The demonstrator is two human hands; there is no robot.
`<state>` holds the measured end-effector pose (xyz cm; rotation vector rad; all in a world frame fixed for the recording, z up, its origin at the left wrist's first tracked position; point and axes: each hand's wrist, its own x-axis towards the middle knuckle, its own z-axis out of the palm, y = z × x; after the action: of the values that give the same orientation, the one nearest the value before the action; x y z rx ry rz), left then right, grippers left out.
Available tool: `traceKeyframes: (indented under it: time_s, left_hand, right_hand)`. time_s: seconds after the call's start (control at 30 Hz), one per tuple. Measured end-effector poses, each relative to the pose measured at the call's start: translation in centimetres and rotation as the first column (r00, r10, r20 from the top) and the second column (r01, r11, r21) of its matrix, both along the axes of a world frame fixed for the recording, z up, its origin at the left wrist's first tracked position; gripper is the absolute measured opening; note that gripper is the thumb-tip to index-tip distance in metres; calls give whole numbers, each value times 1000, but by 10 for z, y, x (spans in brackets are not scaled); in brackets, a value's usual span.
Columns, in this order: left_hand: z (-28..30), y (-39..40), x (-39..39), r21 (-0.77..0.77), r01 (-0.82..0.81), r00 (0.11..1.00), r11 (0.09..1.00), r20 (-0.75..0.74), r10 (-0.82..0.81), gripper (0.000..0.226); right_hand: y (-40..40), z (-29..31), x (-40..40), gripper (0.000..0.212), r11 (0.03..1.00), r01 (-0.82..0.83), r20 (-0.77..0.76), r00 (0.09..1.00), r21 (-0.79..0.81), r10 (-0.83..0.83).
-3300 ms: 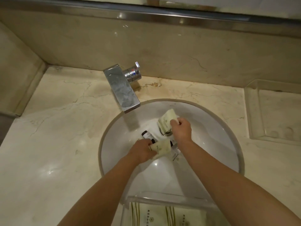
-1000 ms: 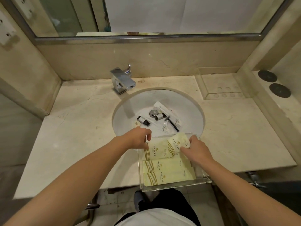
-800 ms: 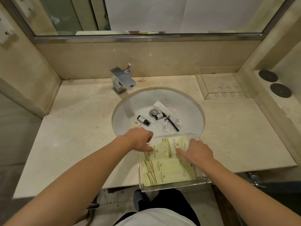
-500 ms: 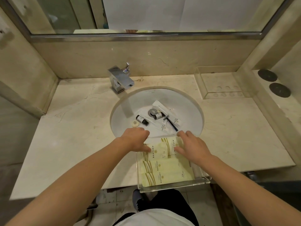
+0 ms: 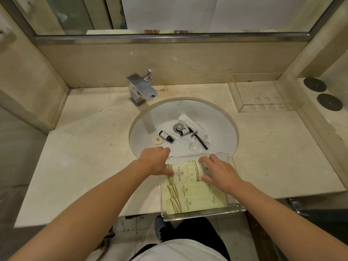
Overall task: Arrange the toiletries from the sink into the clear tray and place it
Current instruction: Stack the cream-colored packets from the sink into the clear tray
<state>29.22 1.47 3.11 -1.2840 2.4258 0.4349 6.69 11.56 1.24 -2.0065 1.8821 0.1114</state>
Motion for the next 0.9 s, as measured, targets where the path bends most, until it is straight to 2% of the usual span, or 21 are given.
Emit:
traceKeyframes:
  time_s: [0.13,0.47,0.63,0.9]
  left_hand:
    - [2,4,-5,1,-39,998,999,-53,39,66]
    - [2,6,-6,19,-63,996,998,-62,64,76]
    - [0,6,-5,17,-65,996,998,-60,66,75]
    - [-1,9,-7,6,-37,998,999,-52,37,74]
  right_hand:
    - [1,3,3,52,999,15,-8,1000,-42,-15]
    - [-1,5,25,41,992,-43,-46,998,-120,38]
    - [-3,5,20,53,995,-32,-51,998,-93,28]
    - [-3,7,-2,58,999,-10,-60,998,-37,8]
